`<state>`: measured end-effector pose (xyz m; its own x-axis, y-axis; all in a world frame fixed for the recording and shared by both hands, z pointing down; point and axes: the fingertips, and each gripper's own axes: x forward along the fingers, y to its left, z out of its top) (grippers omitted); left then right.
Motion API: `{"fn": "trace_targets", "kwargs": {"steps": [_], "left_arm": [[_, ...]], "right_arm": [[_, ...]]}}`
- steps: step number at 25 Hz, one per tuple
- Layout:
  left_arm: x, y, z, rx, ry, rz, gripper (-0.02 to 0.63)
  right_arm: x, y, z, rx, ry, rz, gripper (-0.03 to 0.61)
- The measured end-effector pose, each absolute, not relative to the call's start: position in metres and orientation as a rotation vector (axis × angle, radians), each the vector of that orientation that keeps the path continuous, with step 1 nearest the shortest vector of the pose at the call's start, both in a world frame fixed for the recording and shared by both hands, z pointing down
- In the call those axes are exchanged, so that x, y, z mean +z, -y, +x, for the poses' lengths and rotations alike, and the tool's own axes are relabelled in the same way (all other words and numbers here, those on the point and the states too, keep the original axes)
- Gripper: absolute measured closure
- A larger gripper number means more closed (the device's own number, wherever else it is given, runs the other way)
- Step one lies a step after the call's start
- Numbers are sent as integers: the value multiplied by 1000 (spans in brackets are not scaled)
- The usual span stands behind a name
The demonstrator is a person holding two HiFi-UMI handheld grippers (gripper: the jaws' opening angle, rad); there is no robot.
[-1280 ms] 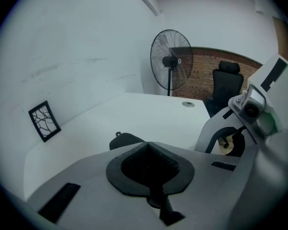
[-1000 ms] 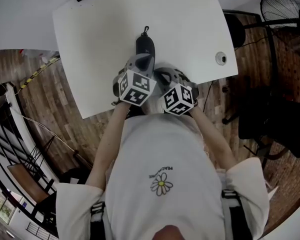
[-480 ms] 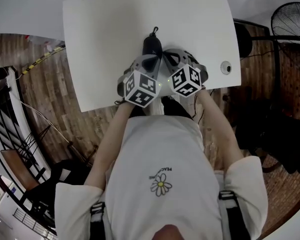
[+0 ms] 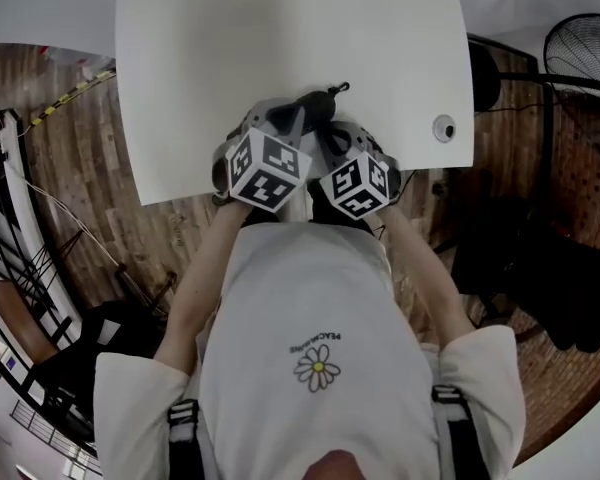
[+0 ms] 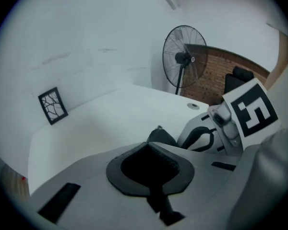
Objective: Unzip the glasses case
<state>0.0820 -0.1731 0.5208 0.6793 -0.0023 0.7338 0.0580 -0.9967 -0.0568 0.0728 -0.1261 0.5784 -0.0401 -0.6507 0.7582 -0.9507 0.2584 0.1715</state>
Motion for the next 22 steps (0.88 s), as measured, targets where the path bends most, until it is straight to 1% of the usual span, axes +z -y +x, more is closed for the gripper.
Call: {"fn": "trace_targets", "kwargs": {"steps": [5, 9, 17, 22], "left_arm": [[526, 158, 44, -1311, 12, -2778, 600], [536, 167, 22, -1339, -88, -2780, 600], [539, 174, 23, -1308, -125, -2771, 600], [539, 176, 24, -1323, -114, -2758, 600]], "right_arm": [[573, 120, 20, 533, 1859, 1468, 572], [570, 131, 2, 513, 1886, 1455, 572], [566, 132, 6, 491, 1857, 1465, 572], [567, 121, 26, 457, 1760, 1486, 572]]}}
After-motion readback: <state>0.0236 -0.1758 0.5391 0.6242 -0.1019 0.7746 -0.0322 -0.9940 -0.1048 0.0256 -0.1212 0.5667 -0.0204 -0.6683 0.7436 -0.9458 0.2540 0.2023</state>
